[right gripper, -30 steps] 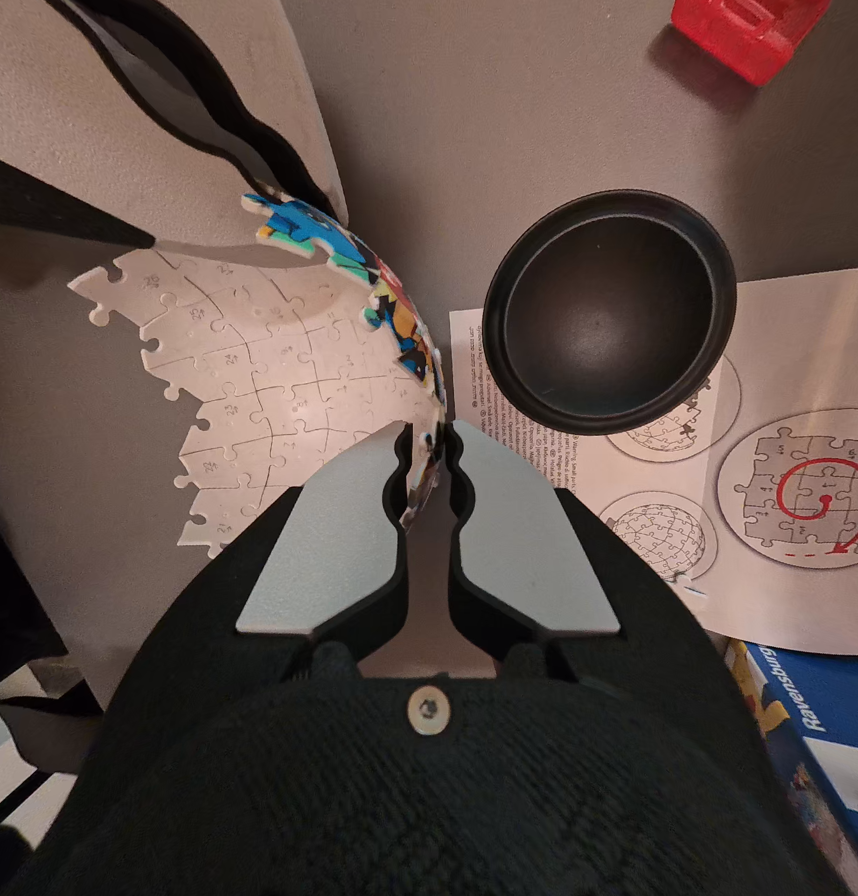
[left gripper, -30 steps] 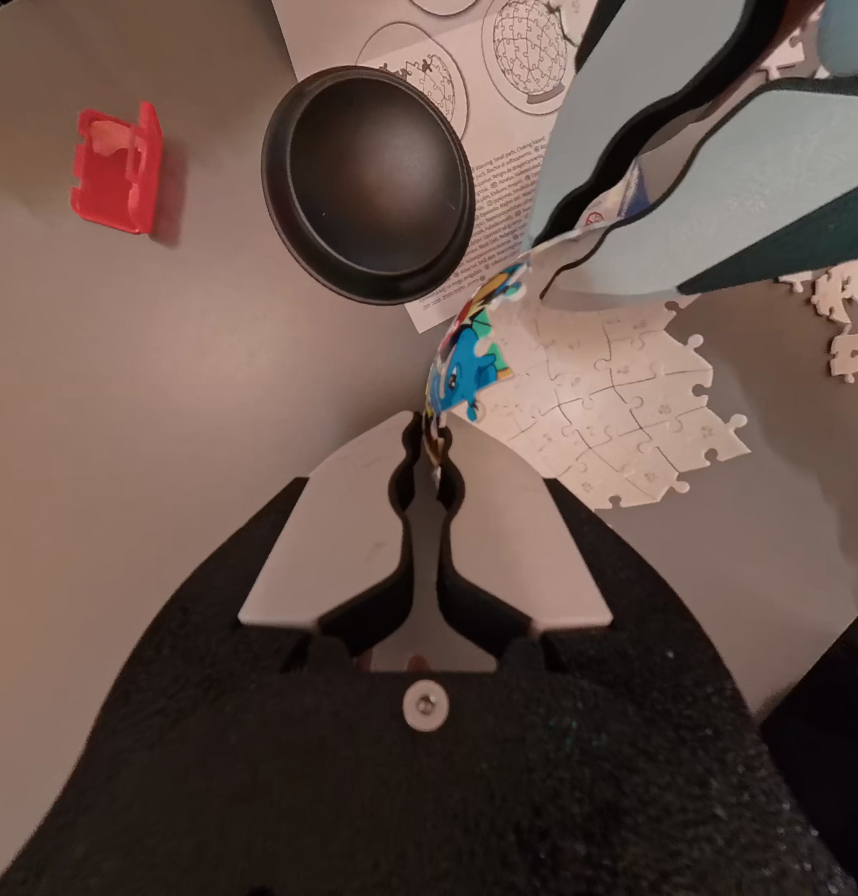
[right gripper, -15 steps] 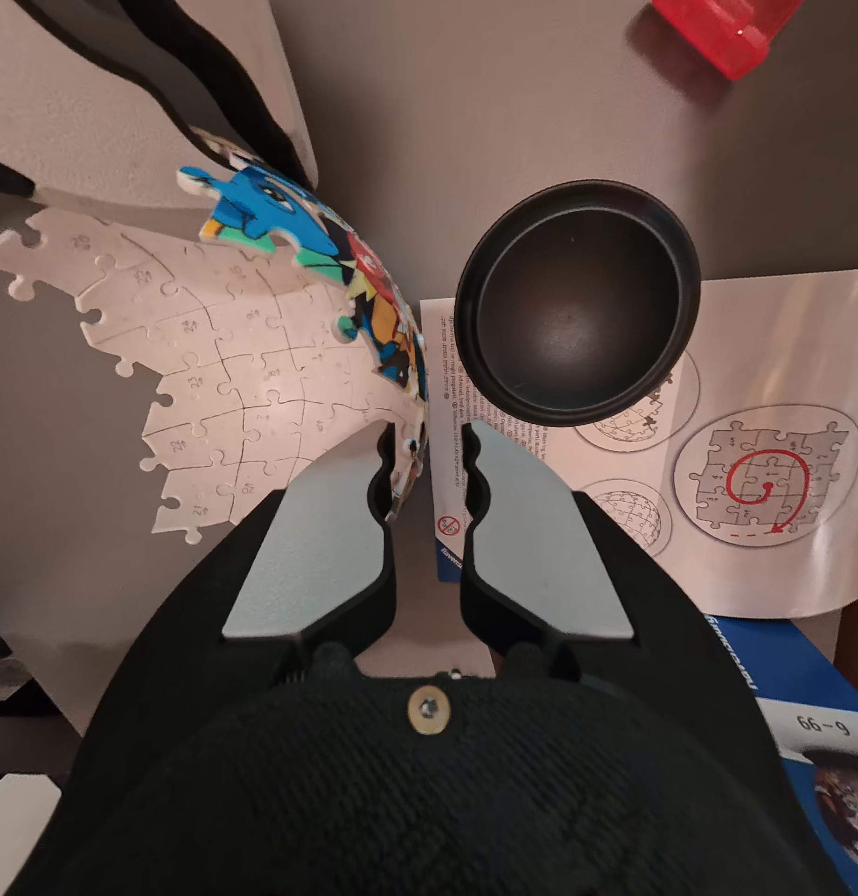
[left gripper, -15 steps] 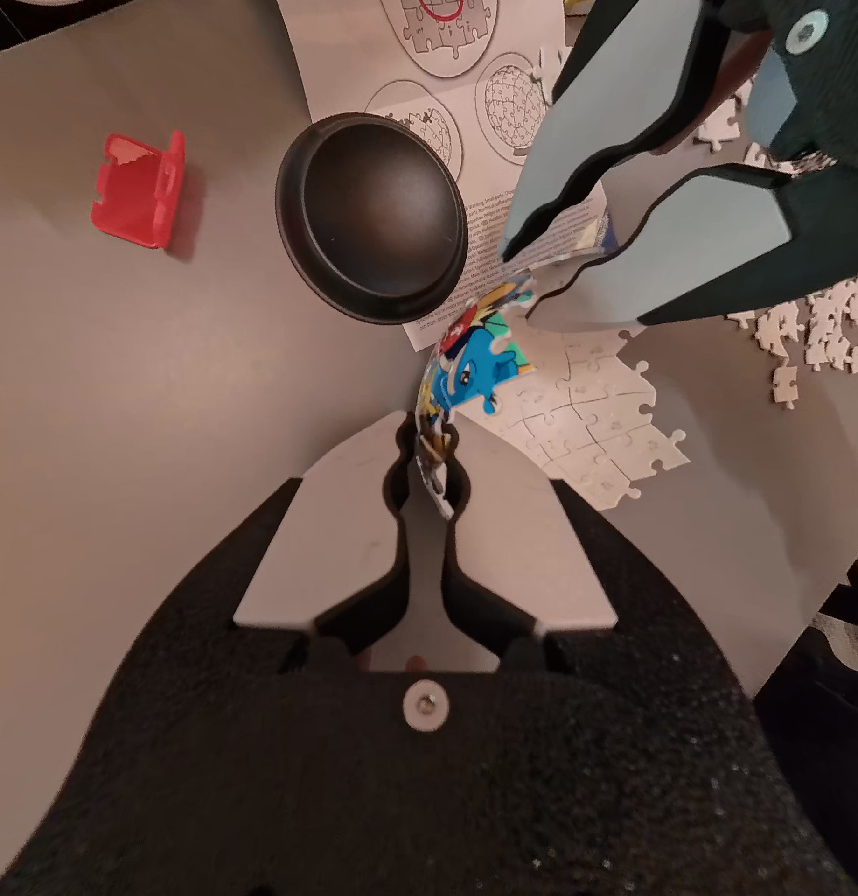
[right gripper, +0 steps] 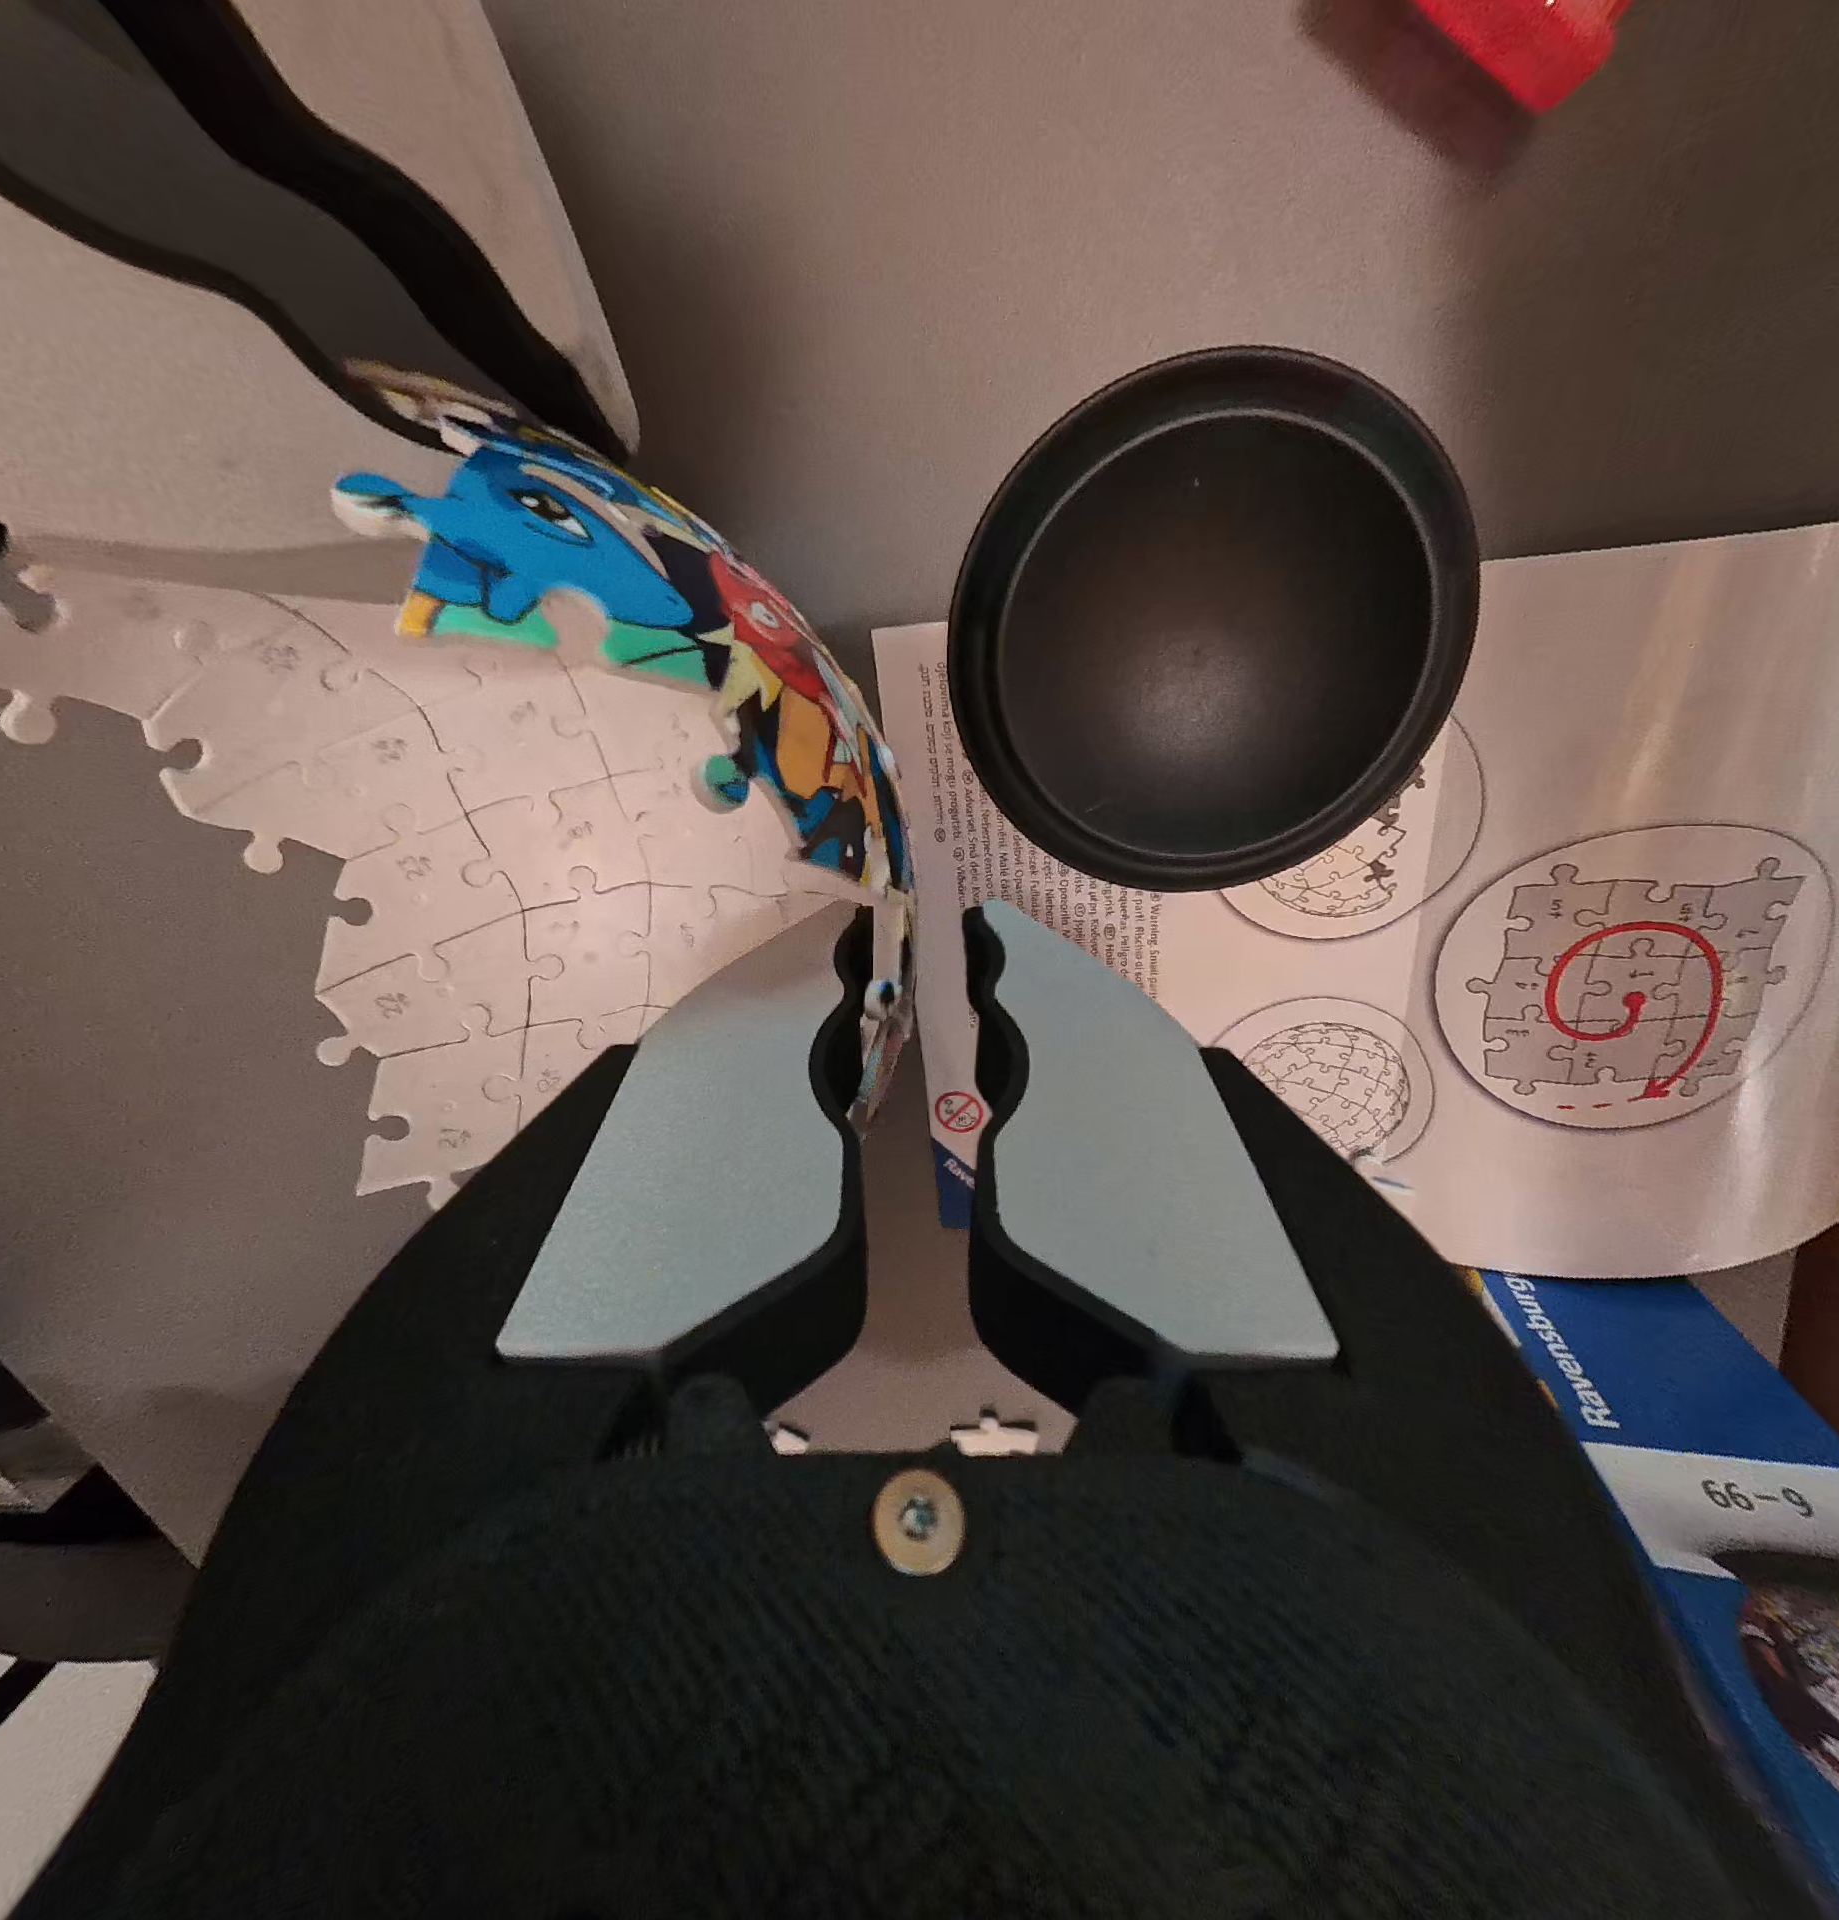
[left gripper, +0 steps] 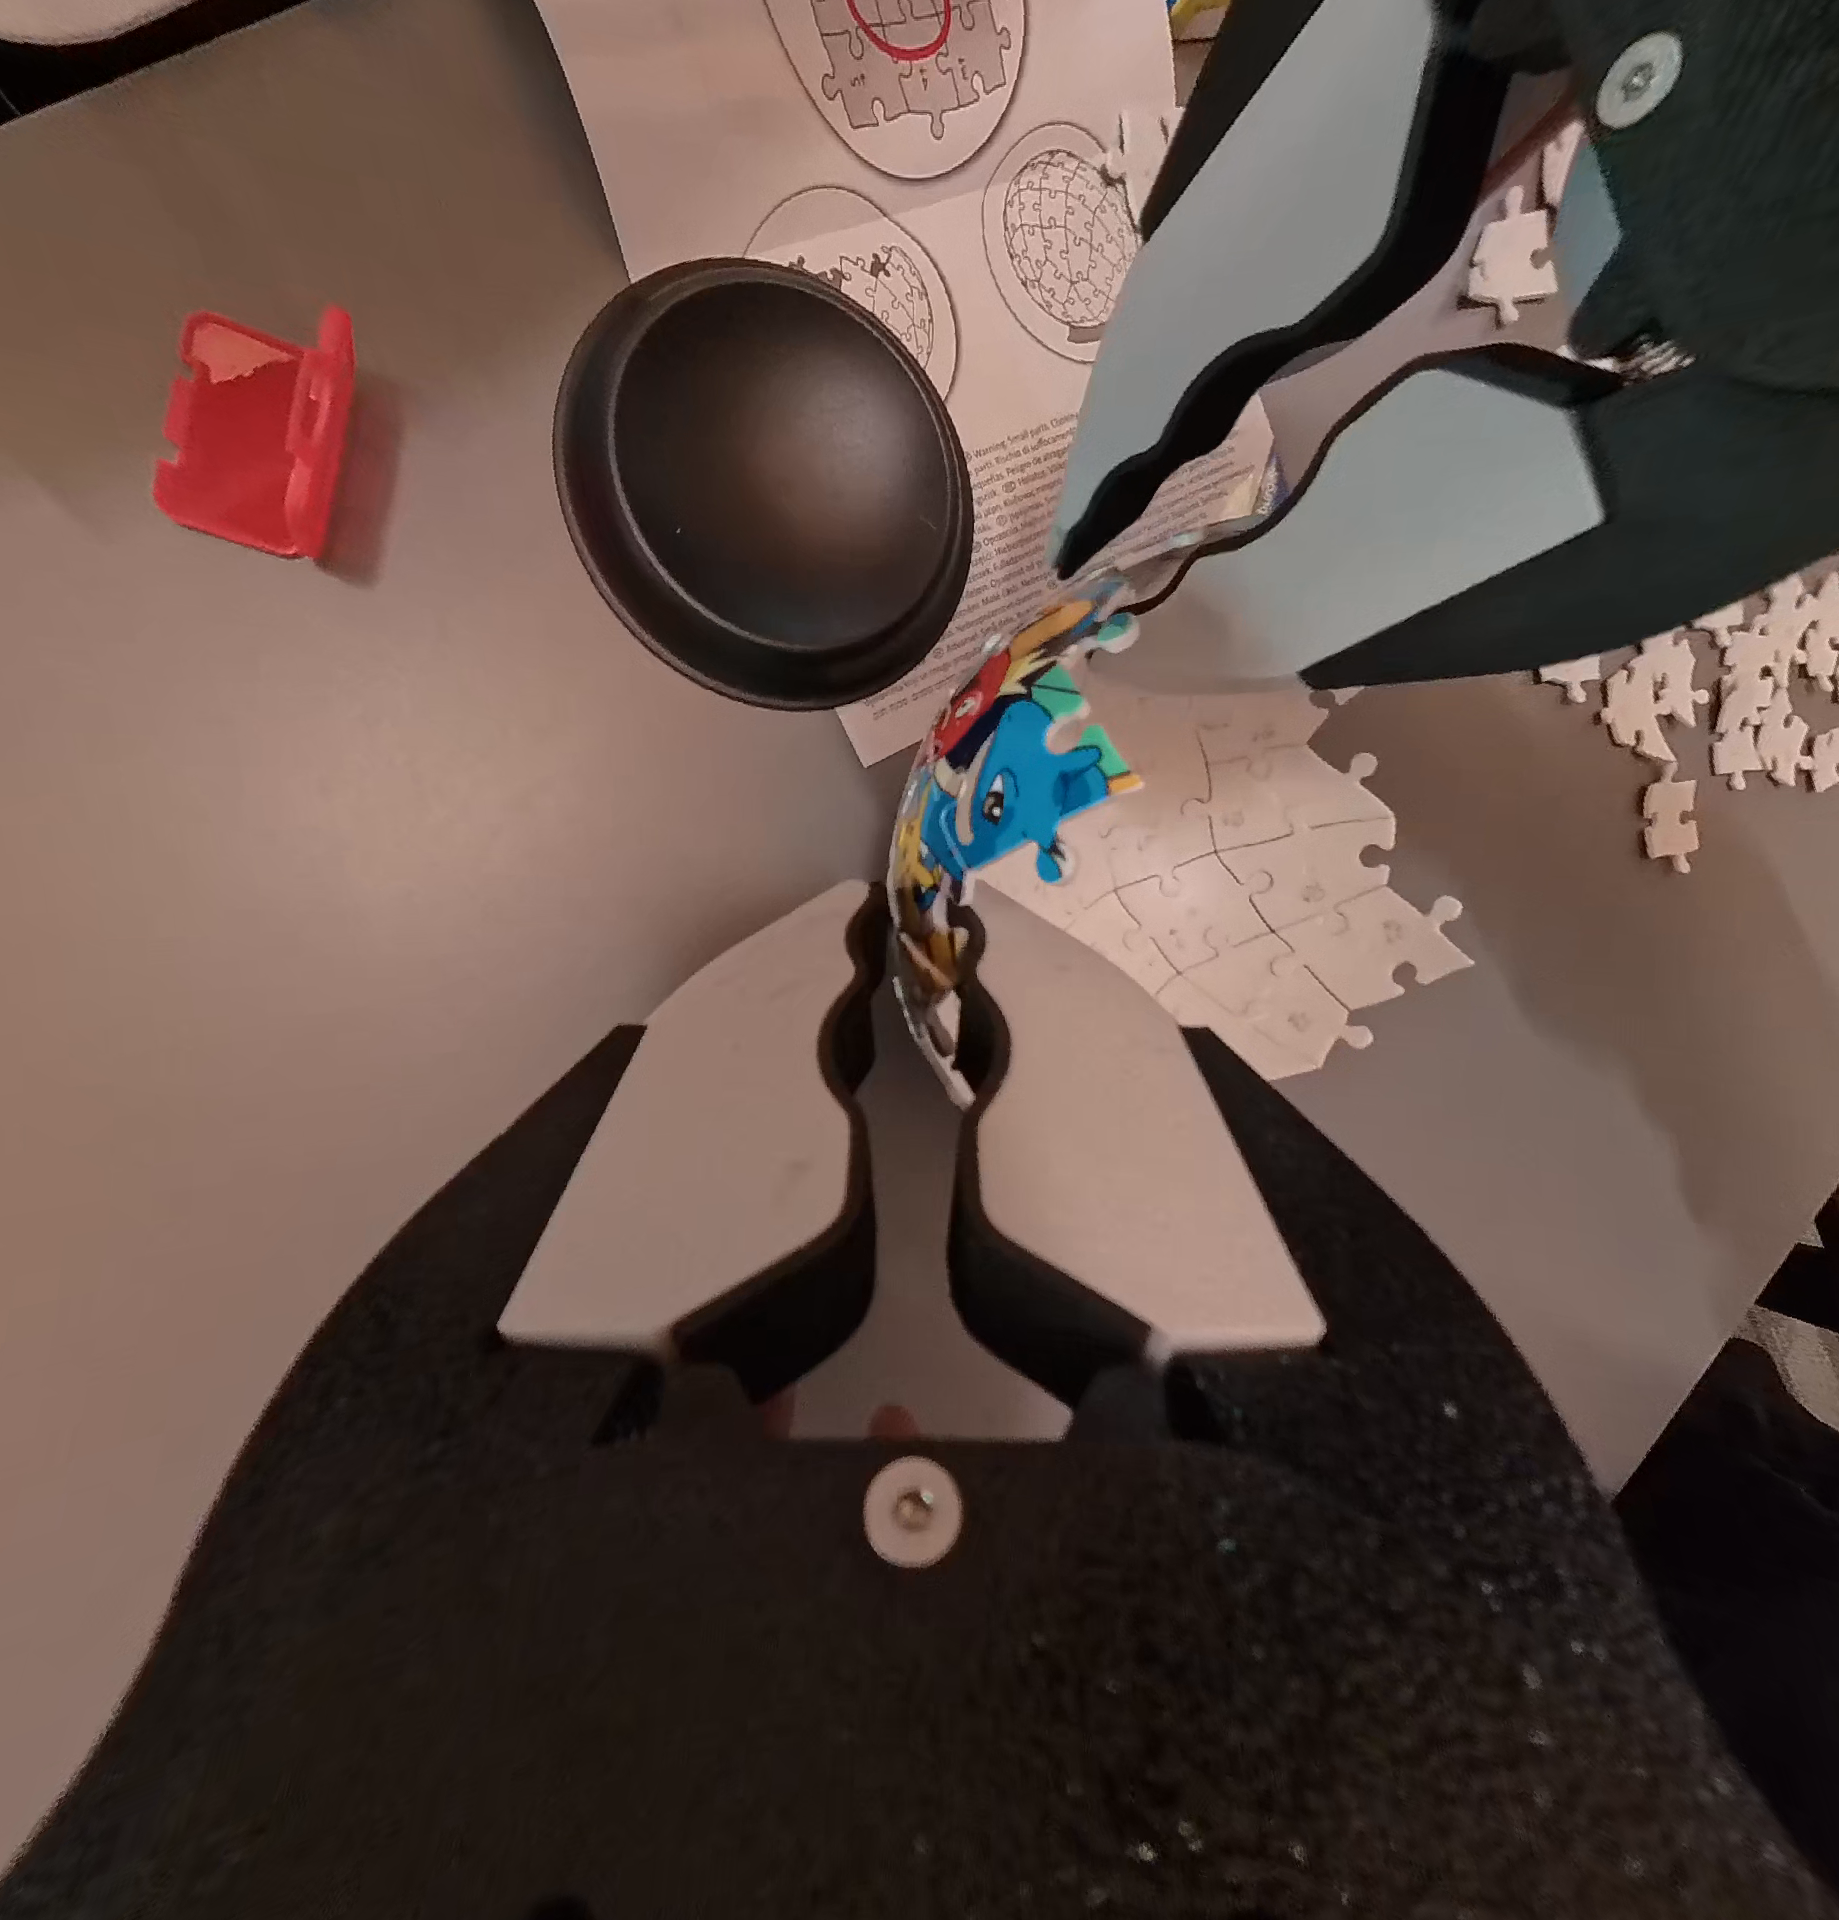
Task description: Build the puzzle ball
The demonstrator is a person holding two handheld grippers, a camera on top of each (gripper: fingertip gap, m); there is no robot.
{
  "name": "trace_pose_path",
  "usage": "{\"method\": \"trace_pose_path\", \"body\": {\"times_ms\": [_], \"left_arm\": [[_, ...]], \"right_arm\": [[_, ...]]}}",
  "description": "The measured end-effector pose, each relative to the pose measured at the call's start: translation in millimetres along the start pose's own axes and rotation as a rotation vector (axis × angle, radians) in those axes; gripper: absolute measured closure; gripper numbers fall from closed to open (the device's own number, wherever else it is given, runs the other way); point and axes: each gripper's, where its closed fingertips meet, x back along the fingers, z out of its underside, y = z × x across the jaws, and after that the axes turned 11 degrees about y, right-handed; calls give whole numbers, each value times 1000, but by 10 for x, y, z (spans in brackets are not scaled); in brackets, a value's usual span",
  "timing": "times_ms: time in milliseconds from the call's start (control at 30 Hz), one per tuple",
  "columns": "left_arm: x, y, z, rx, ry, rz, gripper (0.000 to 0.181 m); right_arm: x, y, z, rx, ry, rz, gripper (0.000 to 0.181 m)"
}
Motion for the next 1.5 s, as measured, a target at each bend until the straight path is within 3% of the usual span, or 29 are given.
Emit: {"method": "trace_pose_path", "body": {"times_ms": [367,533,733,900,1033,1233,1500], "left_arm": [[-7,3,-1,6,3,7,172],[-2,9,7,3,6,7,172],[-3,9,-9,-26,6,-6,172],[-1,-26,-16,-140,13,-41,172],[10,-77,-57,-279,-1,-88,172],[46,-311,-219,-271,-104,44,164],[-39,-205,-329,-214,-146,42,159]], "right_arm": [[35,50,-66,24,-35,-45,165],[69,-6,137,35,65,18,155],[385,128,260,8,-90,13,143],[393,104,363,-57,-189,30,142],[498,58,196,-26,-365,27,143],[540,86,19,95,-388,7,139],[553,20,-175,164,-393,-6,136]]}}
